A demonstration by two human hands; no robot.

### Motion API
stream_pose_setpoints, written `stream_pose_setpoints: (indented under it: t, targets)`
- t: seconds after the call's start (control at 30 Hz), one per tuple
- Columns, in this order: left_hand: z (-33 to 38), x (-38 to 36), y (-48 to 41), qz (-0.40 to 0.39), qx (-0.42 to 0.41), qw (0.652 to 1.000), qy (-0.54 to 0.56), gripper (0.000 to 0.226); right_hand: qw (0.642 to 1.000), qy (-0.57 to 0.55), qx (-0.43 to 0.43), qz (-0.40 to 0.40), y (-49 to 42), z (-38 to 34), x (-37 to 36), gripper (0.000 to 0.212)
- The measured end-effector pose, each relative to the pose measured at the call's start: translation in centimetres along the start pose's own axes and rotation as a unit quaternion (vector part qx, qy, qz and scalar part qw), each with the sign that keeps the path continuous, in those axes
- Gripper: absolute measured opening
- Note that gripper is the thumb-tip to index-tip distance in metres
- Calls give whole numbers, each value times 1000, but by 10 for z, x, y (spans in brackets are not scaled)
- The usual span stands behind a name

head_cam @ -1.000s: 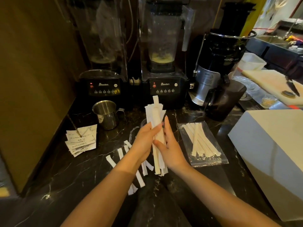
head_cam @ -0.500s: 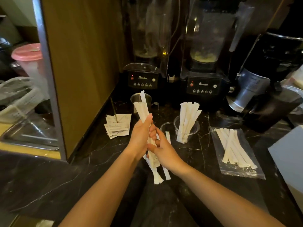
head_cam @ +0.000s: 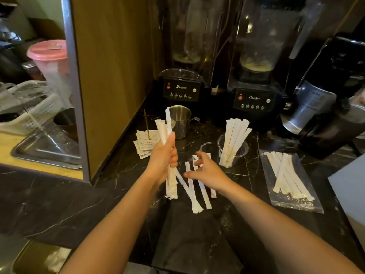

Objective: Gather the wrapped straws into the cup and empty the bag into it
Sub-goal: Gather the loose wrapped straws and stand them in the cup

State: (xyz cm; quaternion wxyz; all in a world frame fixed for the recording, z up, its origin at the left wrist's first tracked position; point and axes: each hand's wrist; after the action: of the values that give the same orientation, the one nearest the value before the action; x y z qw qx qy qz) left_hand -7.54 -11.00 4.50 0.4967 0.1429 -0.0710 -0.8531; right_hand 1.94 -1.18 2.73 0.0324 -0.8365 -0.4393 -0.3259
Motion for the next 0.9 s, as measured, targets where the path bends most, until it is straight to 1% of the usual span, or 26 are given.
stream_pose_setpoints:
  t: [0.07, 0.13, 0.2, 0.33, 0.4, 0.5, 0.6, 0.73, 0.9]
  targets:
    - [-1, 3, 0, 2, 7, 1000, -4, 33, 997, 57, -36, 32, -8, 10, 0, 99]
    - [-3, 6, 0, 0, 14, 1000, -5, 32, 986, 144, -74, 36, -12, 17, -5, 110]
    - [-6, 9, 0, -7, 18, 1000, -3, 31, 971, 210, -106, 45, -12, 22, -11, 112]
    - [-11, 14, -1, -23, 23, 999, -4, 32, 954, 248, -151, 76, -12, 29, -23, 114]
    - [-14, 16, -2, -29, 33, 999, -6, 33, 945, 275, -157, 80, -12, 30, -28, 115]
    - [-18, 19, -2, -40, 39, 998, -9, 34, 933, 317, -154, 66, -11, 30, -34, 116]
    - [-20, 21, -2, -49, 46, 998, -10, 35, 930, 330, -148, 68, -10, 31, -38, 111]
    - [-24, 24, -4, -61, 53, 997, -9, 36, 942, 305, -114, 79, -10, 31, -37, 89]
    - [-27, 27, -6, -64, 62, 996, -13, 36, 948, 304, -77, 64, -7, 32, -33, 70]
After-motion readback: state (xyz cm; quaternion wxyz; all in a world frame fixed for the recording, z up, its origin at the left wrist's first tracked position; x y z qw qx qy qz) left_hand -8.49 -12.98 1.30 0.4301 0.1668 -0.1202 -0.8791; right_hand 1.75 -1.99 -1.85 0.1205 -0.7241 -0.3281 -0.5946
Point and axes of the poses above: each hand's wrist, its own y-axis away from the middle knuckle, its own x-axis out of the back of the hand, z = x × y, and after that the axes turned 10 degrees about z, right-handed
